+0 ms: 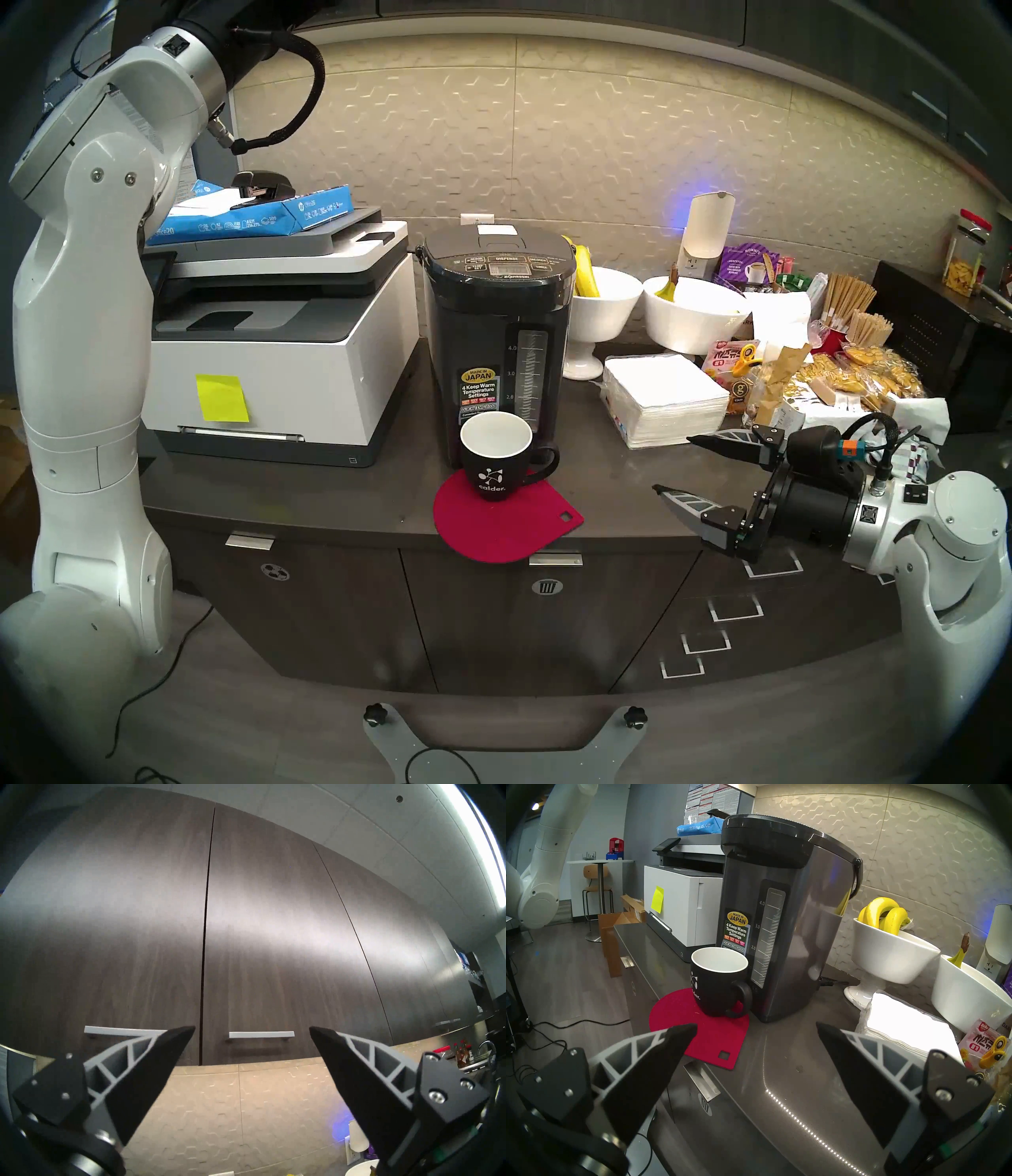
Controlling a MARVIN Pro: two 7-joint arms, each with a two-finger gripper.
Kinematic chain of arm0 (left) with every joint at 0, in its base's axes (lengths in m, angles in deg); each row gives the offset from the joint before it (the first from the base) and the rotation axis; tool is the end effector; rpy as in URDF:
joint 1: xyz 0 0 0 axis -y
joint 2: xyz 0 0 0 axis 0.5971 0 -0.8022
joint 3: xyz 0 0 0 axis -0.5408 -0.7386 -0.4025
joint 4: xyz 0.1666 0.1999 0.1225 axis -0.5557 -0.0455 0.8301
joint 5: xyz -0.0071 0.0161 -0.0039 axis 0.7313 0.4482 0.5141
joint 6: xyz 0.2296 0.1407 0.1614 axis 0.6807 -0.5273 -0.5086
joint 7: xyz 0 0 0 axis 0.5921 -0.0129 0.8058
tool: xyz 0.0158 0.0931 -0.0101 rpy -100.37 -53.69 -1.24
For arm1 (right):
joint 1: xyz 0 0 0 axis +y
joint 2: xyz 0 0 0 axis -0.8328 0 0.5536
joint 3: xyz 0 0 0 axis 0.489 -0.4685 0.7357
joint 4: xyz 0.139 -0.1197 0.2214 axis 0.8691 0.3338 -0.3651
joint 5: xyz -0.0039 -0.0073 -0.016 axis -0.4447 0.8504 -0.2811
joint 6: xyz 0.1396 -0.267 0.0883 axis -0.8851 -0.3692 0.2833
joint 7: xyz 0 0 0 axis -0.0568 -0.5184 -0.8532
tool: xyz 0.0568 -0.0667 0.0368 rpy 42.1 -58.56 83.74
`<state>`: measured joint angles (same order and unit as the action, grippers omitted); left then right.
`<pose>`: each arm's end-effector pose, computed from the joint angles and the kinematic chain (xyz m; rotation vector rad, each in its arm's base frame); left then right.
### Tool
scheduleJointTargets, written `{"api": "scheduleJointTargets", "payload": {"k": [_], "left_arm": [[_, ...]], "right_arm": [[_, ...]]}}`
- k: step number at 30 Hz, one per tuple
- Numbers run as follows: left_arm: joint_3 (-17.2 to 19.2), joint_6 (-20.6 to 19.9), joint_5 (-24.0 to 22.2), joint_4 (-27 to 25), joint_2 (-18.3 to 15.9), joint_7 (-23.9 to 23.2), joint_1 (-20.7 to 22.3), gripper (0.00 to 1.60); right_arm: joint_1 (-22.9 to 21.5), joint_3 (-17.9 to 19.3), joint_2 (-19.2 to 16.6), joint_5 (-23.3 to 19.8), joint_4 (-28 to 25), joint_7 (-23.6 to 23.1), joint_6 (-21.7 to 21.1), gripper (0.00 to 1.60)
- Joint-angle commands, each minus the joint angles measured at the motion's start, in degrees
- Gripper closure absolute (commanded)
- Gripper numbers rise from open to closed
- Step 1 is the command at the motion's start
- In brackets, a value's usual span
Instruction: Press the water dispenser button and fill the cup
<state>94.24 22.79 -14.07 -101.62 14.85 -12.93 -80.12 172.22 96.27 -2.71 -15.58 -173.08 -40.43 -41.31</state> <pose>0.3516 0.0408 0.1908 1.2723 -0.3390 2.5070 0.2574 -0.0681 -0.1150 -2.0132 -1.0723 -1.6584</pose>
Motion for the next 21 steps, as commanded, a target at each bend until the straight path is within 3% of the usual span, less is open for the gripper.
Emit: {"api": "scheduleJointTargets", "payload": {"k": [1,12,16,21], "left_arm": [[0.8,-6.9,-4.0,0.2,-0.3,2.2,6.4,0.0],[0.6,-19.6,-13.3,-0.5,-2.3,6.6,11.2,0.0],[1.0,-20.5,-16.6,-1.3,-3.4,8.1,10.9,0.0],[2.4,-20.5,-24.4,-3.6,-7.5,10.9,8.4,0.0]], "right_arm": [[-0.2,0.0,-0.2,0.1,-0.7,0.0,0.1,0.0],[-0.2,0.0,-0.2,0.1,-0.8,0.1,0.0,0.0],[-0.2,0.0,-0.2,0.1,-0.8,0.1,0.0,0.0],[-0.2,0.0,-0.2,0.2,-0.8,0.1,0.0,0.0]]}}
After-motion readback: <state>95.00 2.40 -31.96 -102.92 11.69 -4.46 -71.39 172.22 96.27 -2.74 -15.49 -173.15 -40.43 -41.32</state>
